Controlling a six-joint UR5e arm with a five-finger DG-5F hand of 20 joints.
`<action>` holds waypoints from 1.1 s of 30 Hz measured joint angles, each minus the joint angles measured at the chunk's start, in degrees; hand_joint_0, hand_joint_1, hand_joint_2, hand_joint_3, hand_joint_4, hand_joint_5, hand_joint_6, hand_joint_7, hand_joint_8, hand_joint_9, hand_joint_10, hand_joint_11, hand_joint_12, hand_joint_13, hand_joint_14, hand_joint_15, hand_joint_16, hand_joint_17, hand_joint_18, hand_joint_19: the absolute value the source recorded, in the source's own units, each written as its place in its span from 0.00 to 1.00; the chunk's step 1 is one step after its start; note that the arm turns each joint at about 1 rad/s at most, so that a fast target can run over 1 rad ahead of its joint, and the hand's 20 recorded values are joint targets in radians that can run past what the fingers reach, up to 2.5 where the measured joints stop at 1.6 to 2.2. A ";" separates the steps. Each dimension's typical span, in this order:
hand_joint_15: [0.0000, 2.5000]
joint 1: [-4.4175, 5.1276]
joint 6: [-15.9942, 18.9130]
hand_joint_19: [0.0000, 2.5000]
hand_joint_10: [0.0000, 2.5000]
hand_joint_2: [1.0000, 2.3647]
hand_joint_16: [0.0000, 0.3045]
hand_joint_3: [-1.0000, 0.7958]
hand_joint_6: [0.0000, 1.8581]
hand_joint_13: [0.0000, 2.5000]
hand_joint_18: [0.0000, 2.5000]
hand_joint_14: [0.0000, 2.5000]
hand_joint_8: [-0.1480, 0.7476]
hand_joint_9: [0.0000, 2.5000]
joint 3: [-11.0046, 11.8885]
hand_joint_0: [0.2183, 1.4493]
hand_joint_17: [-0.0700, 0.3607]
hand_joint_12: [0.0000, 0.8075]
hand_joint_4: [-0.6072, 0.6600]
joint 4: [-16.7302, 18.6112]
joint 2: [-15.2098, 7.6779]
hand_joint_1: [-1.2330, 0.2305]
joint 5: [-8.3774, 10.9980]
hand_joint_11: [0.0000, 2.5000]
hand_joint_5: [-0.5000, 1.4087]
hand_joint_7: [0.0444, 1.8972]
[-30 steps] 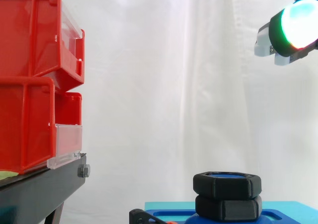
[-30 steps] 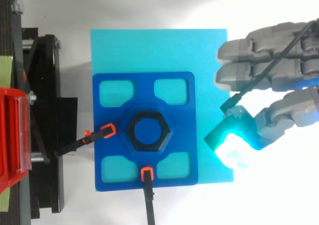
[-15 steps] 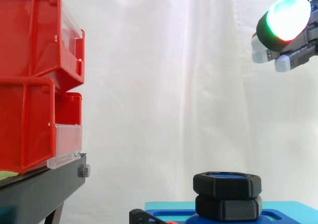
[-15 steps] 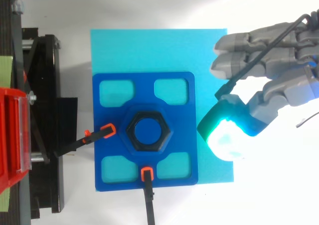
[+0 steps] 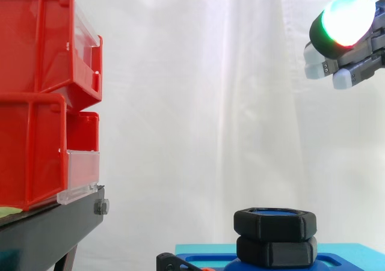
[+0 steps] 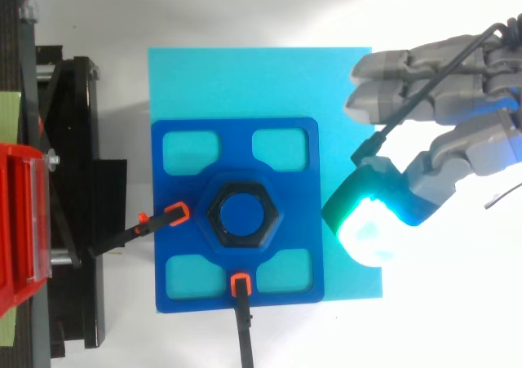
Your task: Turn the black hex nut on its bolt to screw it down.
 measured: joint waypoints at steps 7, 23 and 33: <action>0.01 0.00 0.00 0.08 0.00 0.00 0.28 0.28 0.27 0.00 0.00 0.00 0.70 0.00 0.00 0.22 0.61 0.64 0.56 0.00 0.00 0.71 0.00 0.00 0.10 0.28; 0.02 0.00 0.00 0.10 0.00 0.00 0.26 0.28 0.27 0.00 0.00 0.00 0.73 0.00 0.00 0.22 0.58 0.59 0.57 0.02 0.00 0.69 0.00 0.00 0.10 0.29; 0.03 0.00 0.00 0.10 0.00 0.00 0.26 0.28 0.27 0.00 0.00 0.00 0.72 0.00 0.00 0.22 0.57 0.58 0.58 0.02 0.00 0.69 0.00 0.00 0.10 0.29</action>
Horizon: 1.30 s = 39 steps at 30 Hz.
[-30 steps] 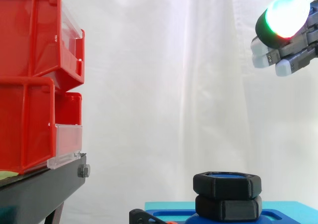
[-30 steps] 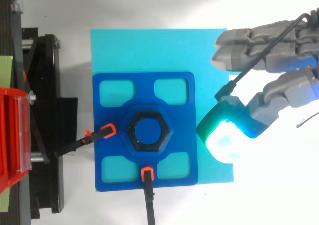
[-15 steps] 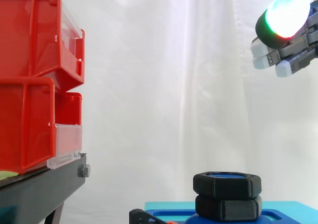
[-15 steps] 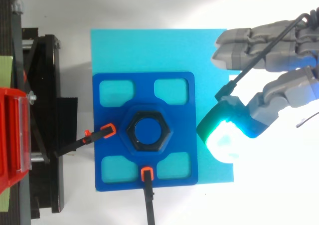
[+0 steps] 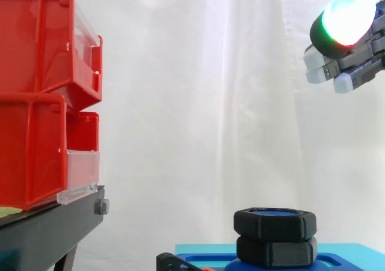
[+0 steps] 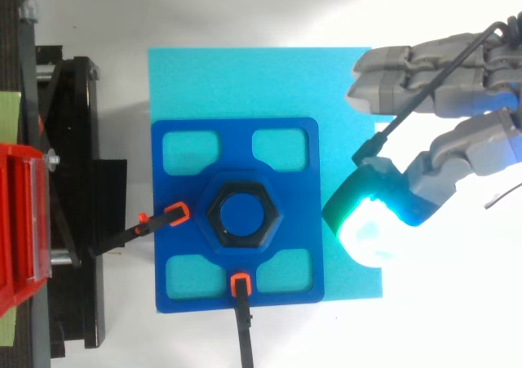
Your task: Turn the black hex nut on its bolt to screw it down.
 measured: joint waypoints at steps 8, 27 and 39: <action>0.03 0.00 0.00 0.11 0.00 0.00 0.24 0.28 0.27 0.00 0.00 0.00 0.72 0.01 0.00 0.22 0.55 0.57 0.58 0.01 0.00 0.69 0.00 0.00 0.10 0.29; 0.02 0.00 0.00 0.11 0.00 0.00 0.23 0.28 0.27 0.00 0.00 0.00 0.67 0.02 -0.01 0.22 0.53 0.55 0.59 0.01 0.00 0.68 0.02 0.00 0.10 0.29; 0.03 0.00 0.00 0.11 0.00 0.00 0.22 0.28 0.27 0.00 0.00 0.00 0.67 0.00 0.00 0.22 0.52 0.54 0.59 0.01 0.00 0.68 0.00 0.00 0.10 0.29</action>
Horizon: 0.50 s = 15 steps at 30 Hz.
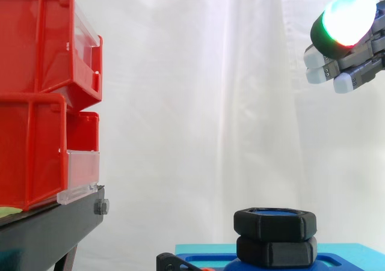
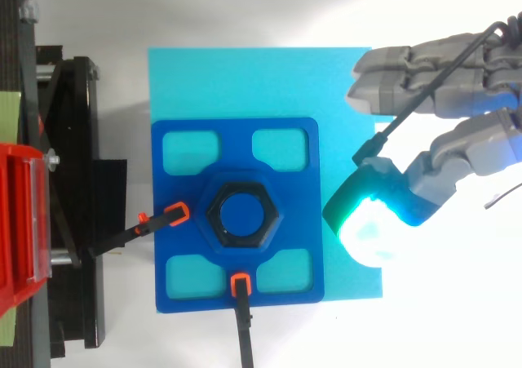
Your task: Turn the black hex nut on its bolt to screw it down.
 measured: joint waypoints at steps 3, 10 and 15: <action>0.02 0.00 0.00 0.11 0.00 0.00 0.22 0.28 0.27 0.00 0.00 0.00 0.66 0.00 0.00 0.22 0.52 0.54 0.59 0.00 0.00 0.68 0.00 0.00 0.10 0.29; 0.02 0.00 0.00 0.11 0.00 0.00 0.23 0.28 0.27 0.00 0.00 0.00 0.65 0.00 0.00 0.22 0.52 0.56 0.59 0.00 0.00 0.68 0.00 0.00 0.10 0.29; 0.02 0.00 0.00 0.11 0.00 0.00 0.23 0.28 0.27 0.00 0.00 0.00 0.67 0.00 0.00 0.22 0.52 0.56 0.59 0.00 0.00 0.67 0.00 0.00 0.10 0.29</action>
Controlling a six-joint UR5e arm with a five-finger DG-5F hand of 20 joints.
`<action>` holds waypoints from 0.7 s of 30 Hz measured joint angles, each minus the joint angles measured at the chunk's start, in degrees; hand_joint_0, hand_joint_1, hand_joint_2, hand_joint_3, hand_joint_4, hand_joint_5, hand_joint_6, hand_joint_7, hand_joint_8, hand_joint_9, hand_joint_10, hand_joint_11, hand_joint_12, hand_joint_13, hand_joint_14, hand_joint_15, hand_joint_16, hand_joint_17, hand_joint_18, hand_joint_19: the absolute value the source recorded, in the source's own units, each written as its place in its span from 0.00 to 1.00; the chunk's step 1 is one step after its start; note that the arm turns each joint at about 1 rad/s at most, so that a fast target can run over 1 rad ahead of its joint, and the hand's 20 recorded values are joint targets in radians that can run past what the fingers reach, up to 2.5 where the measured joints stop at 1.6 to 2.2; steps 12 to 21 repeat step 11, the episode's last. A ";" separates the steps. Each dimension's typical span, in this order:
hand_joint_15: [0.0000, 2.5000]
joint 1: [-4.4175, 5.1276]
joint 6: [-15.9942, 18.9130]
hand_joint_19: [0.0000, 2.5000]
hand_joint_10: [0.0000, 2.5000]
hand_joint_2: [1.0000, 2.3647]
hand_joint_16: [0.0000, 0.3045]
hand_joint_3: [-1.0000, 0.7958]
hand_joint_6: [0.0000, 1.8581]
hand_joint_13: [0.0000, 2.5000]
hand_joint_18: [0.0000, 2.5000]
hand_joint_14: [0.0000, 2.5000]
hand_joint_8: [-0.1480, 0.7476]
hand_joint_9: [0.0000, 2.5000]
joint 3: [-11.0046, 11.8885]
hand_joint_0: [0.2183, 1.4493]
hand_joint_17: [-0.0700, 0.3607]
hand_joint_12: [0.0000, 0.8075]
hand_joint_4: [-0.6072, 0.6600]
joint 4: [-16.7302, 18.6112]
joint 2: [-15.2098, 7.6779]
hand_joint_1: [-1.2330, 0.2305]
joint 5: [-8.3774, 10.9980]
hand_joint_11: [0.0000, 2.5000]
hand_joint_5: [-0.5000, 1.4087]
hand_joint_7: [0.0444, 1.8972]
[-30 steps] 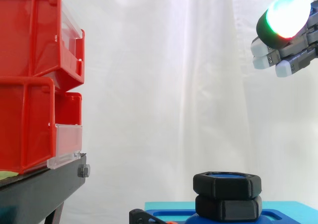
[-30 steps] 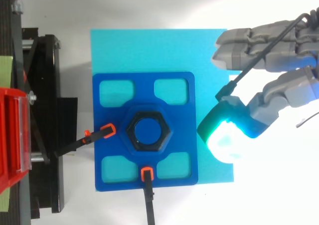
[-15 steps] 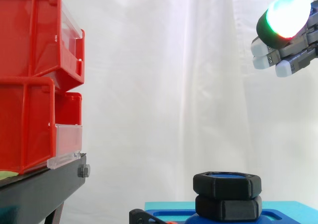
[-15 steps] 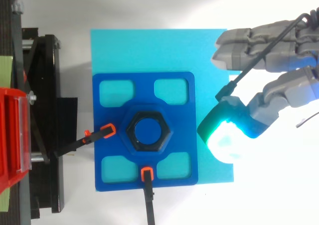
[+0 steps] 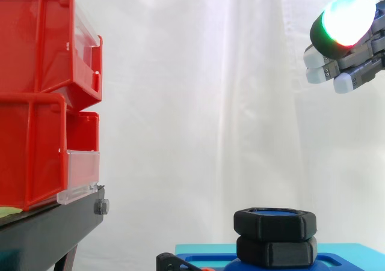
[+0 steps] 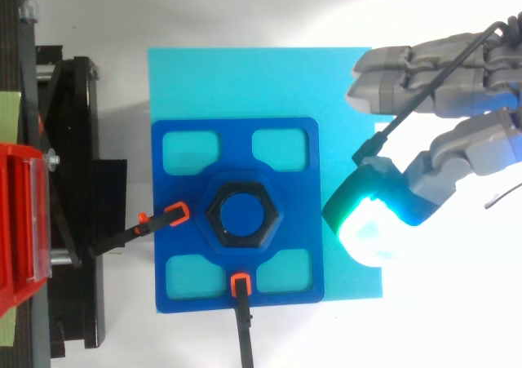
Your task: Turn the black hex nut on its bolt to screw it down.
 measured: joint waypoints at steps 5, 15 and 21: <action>0.02 0.00 0.00 0.10 0.00 0.00 0.24 0.28 0.27 0.00 0.00 0.00 0.66 0.00 0.00 0.22 0.55 0.58 0.60 0.00 0.00 0.68 0.00 0.00 0.10 0.29; 0.02 0.00 0.00 0.11 0.00 0.00 0.24 0.28 0.27 0.00 0.00 0.00 0.67 0.00 0.00 0.22 0.54 0.59 0.60 0.01 0.00 0.68 0.02 0.00 0.10 0.29; 0.02 0.00 0.00 0.11 0.00 0.00 0.24 0.28 0.27 0.00 0.00 0.00 0.67 0.00 0.00 0.22 0.54 0.59 0.60 0.01 0.00 0.68 0.02 0.00 0.10 0.29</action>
